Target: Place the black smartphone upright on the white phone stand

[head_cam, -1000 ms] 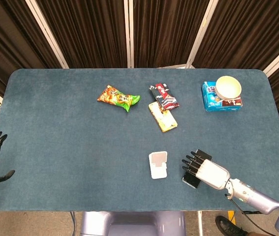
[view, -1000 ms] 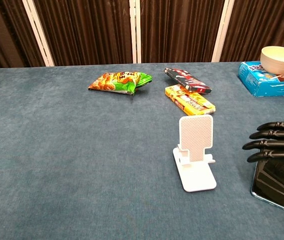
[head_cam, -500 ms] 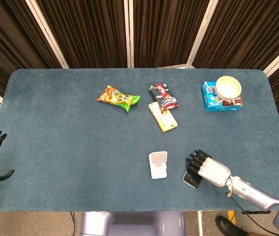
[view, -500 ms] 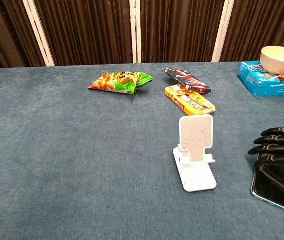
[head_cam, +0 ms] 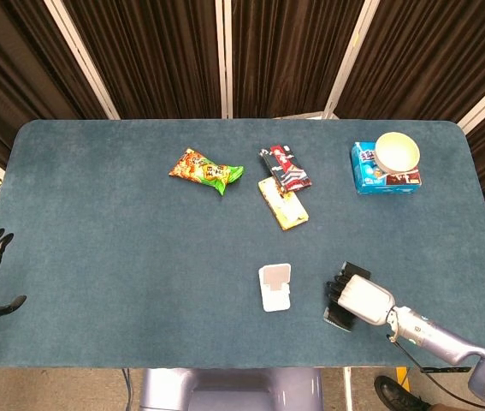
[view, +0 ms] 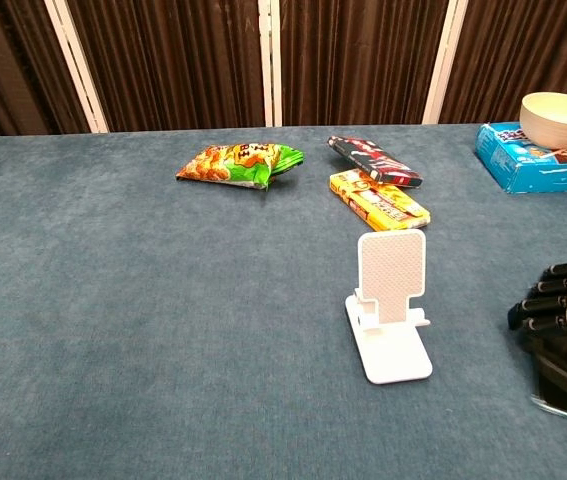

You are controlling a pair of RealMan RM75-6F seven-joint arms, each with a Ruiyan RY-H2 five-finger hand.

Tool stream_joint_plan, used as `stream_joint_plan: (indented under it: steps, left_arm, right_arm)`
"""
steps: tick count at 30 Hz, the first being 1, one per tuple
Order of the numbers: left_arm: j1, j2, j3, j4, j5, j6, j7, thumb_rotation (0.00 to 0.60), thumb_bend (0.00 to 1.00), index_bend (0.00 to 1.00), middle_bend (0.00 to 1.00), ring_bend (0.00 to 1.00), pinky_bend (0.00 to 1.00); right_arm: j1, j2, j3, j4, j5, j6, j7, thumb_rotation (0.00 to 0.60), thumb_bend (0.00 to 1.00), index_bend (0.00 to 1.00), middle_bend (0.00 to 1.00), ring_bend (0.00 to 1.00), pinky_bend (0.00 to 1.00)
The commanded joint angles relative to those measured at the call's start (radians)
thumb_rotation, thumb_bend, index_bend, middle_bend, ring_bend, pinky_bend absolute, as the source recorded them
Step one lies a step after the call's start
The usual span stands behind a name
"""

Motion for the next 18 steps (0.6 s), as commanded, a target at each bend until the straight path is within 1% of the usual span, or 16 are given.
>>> stream_joint_plan:
  steps: [1, 11, 14, 18]
  left_arm:
    - [0.000, 0.000, 0.000, 0.000, 0.000, 0.000, 0.001, 0.600, 0.00, 0.00, 0.00, 0.00, 0.00]
    - [-0.001, 0.004, 0.005, -0.008, 0.003, -0.005, 0.001, 0.600, 0.00, 0.00, 0.00, 0.00, 0.00]
    - [0.000, 0.006, 0.005, -0.010, 0.001, -0.005, -0.001, 0.600, 0.00, 0.00, 0.00, 0.00, 0.00]
    - [-0.002, 0.007, 0.005, -0.011, -0.003, -0.010, -0.001, 0.600, 0.00, 0.00, 0.00, 0.00, 0.00]
  right_arm:
    - [-0.010, -0.014, -0.007, 0.035, -0.003, 0.044, 0.020, 0.600, 0.40, 0.57, 0.54, 0.44, 0.46]
    - [-0.042, -0.026, 0.017, 0.118, 0.015, 0.169, -0.013, 0.600, 0.41, 0.58, 0.54, 0.45, 0.47]
    - [-0.050, -0.017, 0.042, 0.132, 0.025, 0.223, -0.055, 0.600, 0.41, 0.58, 0.54, 0.45, 0.47]
    - [-0.051, 0.003, 0.087, 0.129, 0.022, 0.326, -0.152, 0.600, 0.42, 0.55, 0.54, 0.45, 0.47]
